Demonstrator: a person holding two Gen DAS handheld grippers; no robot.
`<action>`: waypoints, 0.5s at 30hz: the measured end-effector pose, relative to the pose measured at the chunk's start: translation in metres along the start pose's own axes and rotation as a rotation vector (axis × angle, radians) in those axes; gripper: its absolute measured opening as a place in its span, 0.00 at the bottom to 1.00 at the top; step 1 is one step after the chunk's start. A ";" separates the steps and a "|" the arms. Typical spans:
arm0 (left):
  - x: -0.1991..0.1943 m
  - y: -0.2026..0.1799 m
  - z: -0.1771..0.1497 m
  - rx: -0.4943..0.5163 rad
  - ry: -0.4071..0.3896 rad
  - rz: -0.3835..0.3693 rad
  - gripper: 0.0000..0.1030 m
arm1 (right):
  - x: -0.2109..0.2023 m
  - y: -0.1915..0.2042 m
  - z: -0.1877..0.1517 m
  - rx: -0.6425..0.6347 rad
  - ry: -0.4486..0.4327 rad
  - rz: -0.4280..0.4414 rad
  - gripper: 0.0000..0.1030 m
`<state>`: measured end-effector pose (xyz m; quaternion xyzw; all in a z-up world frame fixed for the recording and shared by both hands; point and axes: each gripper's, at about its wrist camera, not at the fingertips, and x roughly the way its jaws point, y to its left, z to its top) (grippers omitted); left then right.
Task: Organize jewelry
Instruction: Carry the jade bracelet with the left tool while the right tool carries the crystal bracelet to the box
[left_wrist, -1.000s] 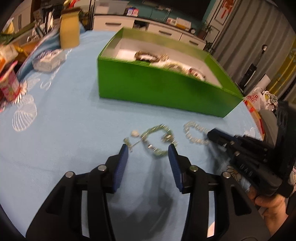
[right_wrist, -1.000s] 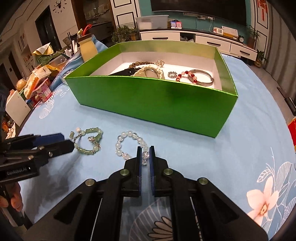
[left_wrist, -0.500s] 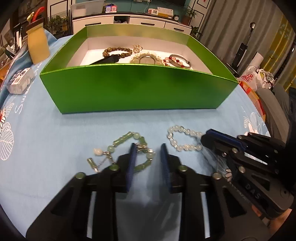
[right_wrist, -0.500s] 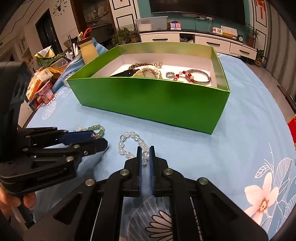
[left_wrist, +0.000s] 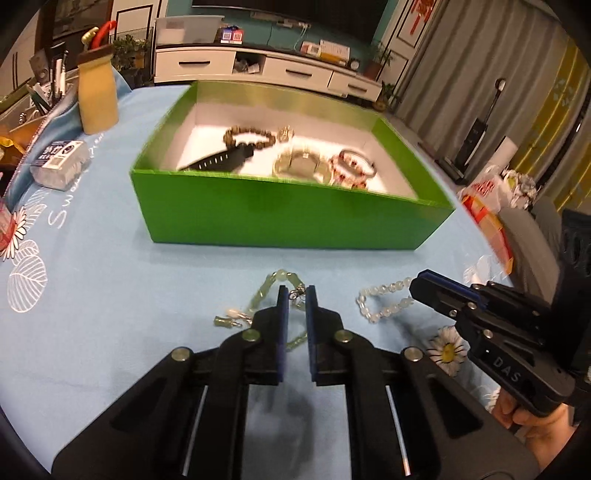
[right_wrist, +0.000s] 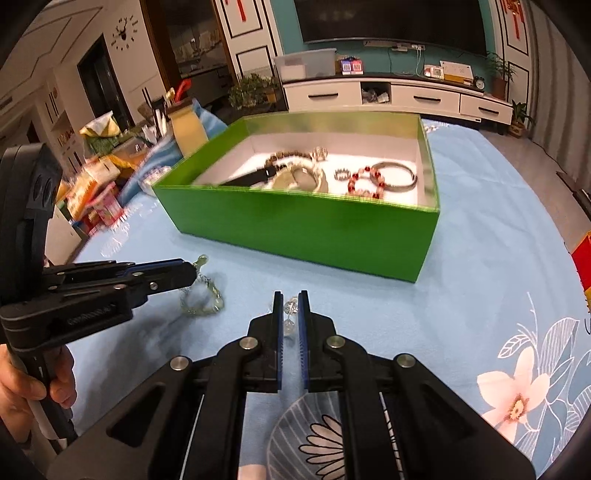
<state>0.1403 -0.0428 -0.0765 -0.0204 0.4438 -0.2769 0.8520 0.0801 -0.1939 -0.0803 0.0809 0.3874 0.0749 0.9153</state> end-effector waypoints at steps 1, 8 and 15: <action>-0.005 0.000 0.001 -0.005 -0.007 -0.005 0.03 | -0.003 0.000 0.002 0.000 -0.008 0.002 0.07; -0.031 0.001 0.003 -0.037 -0.045 -0.045 0.03 | -0.028 0.007 0.012 -0.013 -0.070 0.013 0.07; -0.052 0.002 0.006 -0.062 -0.075 -0.089 0.03 | -0.049 0.006 0.014 -0.008 -0.109 0.018 0.07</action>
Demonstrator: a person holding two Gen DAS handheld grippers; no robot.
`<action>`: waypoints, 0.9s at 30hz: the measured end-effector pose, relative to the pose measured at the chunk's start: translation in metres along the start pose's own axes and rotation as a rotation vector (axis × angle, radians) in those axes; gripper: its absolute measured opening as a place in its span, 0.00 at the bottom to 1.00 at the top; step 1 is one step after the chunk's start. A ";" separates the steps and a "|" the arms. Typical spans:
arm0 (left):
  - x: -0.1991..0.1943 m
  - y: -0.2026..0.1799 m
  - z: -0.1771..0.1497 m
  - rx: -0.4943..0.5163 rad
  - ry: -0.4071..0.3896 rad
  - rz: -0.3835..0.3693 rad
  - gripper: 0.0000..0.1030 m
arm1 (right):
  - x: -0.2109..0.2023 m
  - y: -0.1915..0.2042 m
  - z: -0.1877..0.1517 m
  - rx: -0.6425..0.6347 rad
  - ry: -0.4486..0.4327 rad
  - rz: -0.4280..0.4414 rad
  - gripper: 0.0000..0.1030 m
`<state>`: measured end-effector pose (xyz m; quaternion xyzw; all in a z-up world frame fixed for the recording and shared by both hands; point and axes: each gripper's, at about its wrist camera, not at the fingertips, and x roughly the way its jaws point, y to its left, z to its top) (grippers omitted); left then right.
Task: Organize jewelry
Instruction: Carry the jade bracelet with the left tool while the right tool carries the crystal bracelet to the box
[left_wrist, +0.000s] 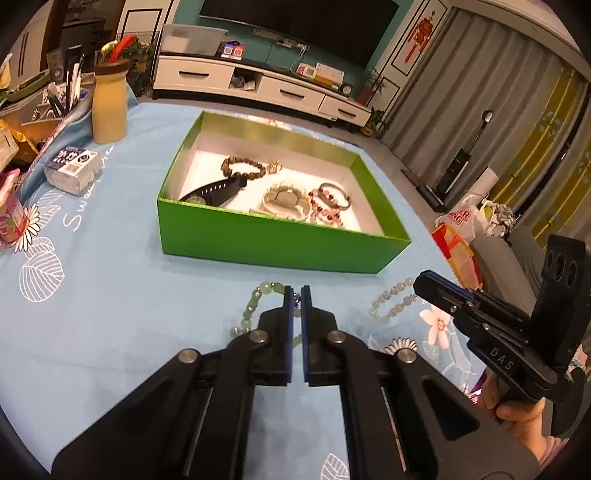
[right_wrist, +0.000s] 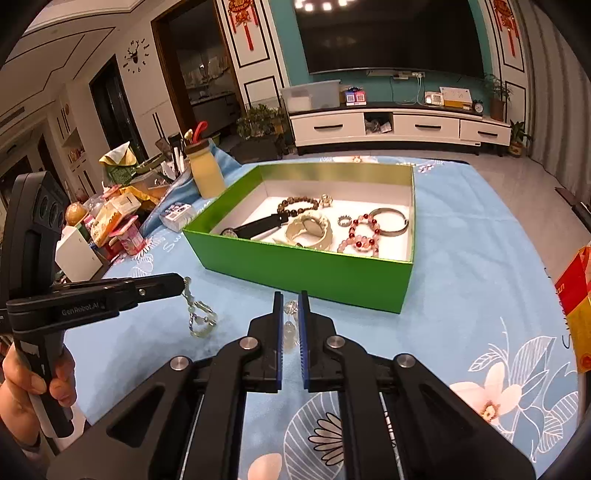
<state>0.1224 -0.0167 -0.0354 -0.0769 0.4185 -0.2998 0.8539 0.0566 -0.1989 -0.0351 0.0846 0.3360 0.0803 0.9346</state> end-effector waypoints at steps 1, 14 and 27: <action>-0.003 -0.001 0.001 0.000 -0.005 -0.004 0.03 | -0.003 0.000 0.001 0.002 -0.005 0.000 0.07; -0.031 -0.006 0.020 -0.006 -0.049 -0.023 0.03 | -0.029 0.001 0.015 -0.007 -0.063 0.006 0.07; -0.047 -0.010 0.057 0.011 -0.086 -0.015 0.03 | -0.044 0.001 0.046 -0.026 -0.135 0.007 0.07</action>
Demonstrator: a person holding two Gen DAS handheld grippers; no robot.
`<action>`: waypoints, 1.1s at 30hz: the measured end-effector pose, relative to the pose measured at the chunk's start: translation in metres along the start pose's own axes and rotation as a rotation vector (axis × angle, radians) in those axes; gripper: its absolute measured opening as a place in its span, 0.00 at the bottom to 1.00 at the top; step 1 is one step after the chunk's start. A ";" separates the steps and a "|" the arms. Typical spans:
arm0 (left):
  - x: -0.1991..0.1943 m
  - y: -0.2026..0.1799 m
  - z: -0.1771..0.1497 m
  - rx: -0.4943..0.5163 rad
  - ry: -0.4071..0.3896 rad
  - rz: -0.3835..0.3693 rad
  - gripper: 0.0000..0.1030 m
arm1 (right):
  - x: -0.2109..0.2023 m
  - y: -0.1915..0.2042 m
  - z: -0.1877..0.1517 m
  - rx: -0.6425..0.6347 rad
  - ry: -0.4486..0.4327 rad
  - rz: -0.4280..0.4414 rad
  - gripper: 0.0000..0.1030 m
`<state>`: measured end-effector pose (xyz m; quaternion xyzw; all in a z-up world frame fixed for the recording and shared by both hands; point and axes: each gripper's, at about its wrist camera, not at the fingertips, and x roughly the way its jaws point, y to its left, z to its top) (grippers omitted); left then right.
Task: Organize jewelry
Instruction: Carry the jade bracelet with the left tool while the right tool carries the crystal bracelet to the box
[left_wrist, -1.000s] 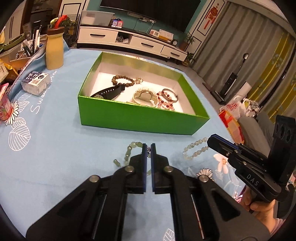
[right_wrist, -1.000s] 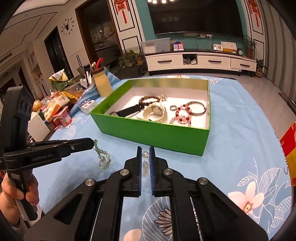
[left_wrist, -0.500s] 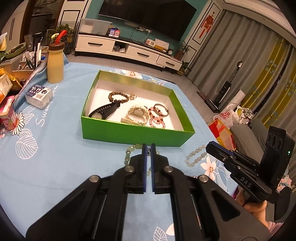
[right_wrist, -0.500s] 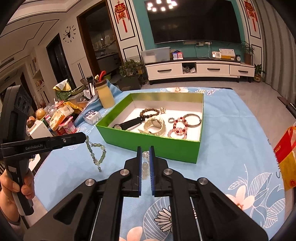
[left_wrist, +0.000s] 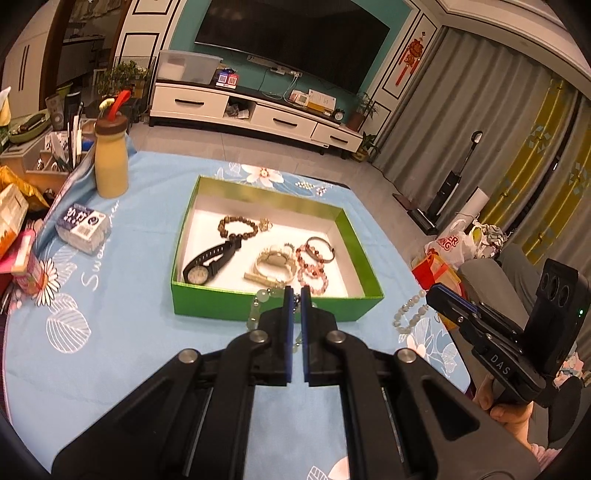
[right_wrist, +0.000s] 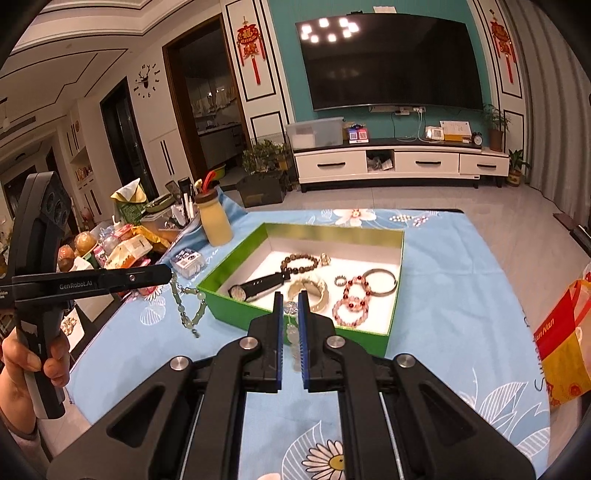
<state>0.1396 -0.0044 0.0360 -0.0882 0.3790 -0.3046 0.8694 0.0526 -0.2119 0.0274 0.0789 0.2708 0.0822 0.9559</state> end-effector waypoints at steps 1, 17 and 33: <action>0.000 -0.001 0.002 0.000 -0.002 -0.001 0.03 | 0.000 -0.001 0.002 0.000 -0.003 0.000 0.07; 0.024 -0.002 0.050 -0.017 0.010 -0.016 0.03 | 0.006 -0.022 0.033 0.036 -0.051 -0.011 0.07; 0.071 0.000 0.086 0.013 0.034 0.034 0.03 | 0.051 -0.044 0.058 0.083 -0.024 -0.007 0.07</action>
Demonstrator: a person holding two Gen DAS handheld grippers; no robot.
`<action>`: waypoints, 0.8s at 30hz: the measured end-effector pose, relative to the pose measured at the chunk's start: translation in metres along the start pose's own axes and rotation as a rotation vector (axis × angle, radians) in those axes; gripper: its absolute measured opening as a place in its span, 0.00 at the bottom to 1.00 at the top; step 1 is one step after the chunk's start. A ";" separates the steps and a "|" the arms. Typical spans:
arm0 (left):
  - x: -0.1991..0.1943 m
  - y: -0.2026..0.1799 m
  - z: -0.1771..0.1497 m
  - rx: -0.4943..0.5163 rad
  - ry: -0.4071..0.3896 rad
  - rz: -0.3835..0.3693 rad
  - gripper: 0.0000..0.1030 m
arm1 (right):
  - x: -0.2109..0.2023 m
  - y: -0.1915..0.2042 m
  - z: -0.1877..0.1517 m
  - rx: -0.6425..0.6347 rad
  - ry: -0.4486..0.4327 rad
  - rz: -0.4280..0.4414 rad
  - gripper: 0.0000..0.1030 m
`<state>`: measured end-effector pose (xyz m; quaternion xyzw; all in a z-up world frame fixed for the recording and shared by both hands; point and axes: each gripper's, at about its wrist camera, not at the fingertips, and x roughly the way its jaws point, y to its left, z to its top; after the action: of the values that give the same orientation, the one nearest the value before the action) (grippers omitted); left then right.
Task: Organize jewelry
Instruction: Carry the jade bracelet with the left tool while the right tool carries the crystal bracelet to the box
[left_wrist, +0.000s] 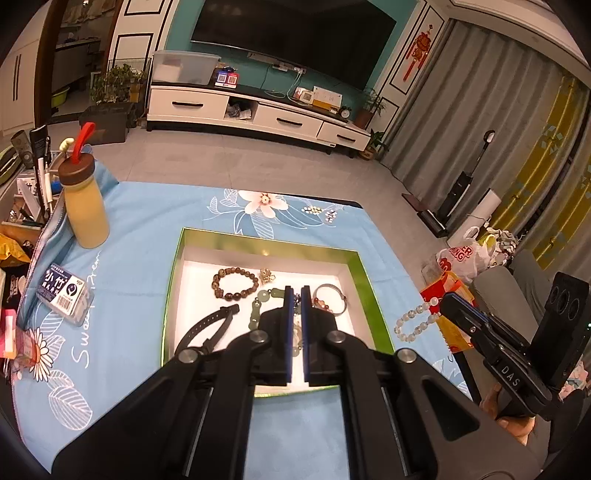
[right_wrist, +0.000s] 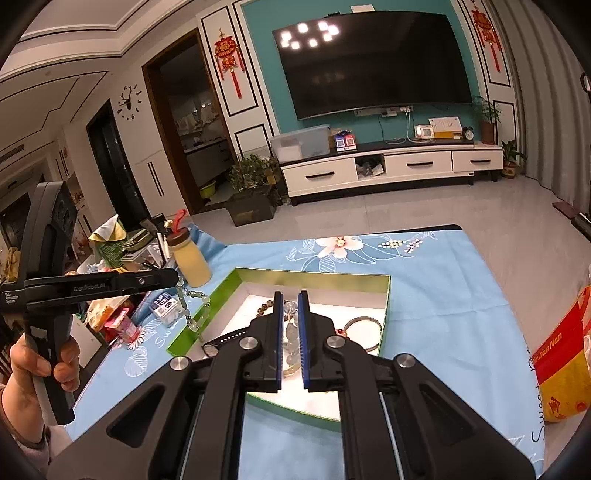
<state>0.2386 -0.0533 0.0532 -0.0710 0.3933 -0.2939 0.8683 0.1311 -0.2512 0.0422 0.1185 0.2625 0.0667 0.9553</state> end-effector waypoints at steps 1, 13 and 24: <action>0.003 0.000 0.001 -0.001 0.003 0.002 0.03 | 0.004 -0.002 0.001 0.002 0.005 -0.003 0.07; 0.059 0.016 0.012 -0.059 0.071 0.009 0.03 | 0.047 -0.016 0.013 0.021 0.047 -0.018 0.07; 0.100 0.021 0.016 -0.068 0.114 0.029 0.03 | 0.085 -0.028 0.022 0.054 0.104 -0.005 0.07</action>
<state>0.3119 -0.0949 -0.0074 -0.0778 0.4528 -0.2714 0.8457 0.2171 -0.2663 0.0123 0.1398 0.3137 0.0633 0.9370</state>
